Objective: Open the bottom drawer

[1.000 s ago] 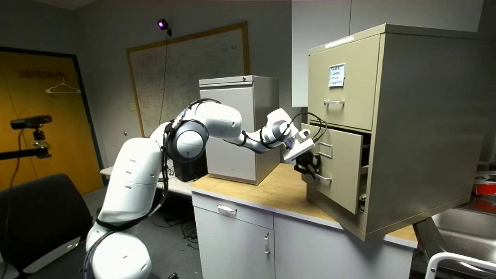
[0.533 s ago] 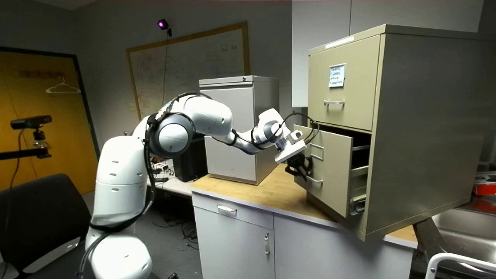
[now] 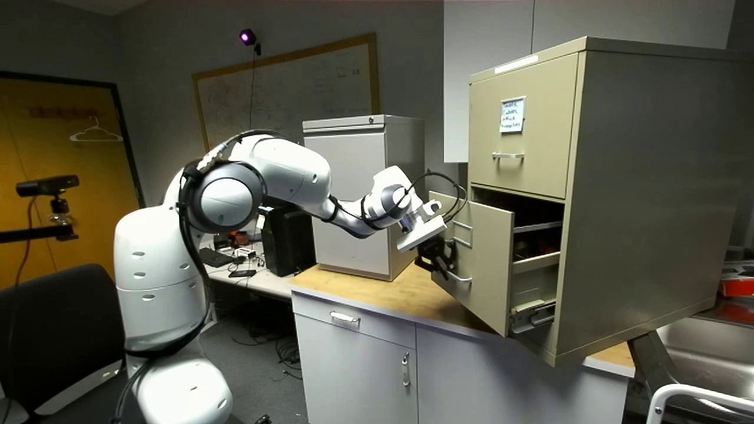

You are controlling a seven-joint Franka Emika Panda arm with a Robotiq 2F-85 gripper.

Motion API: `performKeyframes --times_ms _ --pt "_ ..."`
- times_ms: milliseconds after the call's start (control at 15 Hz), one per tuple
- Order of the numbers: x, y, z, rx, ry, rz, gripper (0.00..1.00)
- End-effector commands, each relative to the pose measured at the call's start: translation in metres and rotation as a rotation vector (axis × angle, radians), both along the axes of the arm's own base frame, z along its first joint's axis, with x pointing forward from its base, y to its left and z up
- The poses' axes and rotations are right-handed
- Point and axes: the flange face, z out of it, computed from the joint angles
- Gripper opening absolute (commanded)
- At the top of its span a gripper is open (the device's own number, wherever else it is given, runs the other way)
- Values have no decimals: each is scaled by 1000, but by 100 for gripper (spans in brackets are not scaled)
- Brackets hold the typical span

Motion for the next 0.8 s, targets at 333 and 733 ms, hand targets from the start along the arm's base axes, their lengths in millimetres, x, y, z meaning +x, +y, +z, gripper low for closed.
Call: performKeyframes --times_ms 333,733 --pt "-80 84 -30 102 112 -10 4" --pt "-114 120 -35 126 127 -44 54"
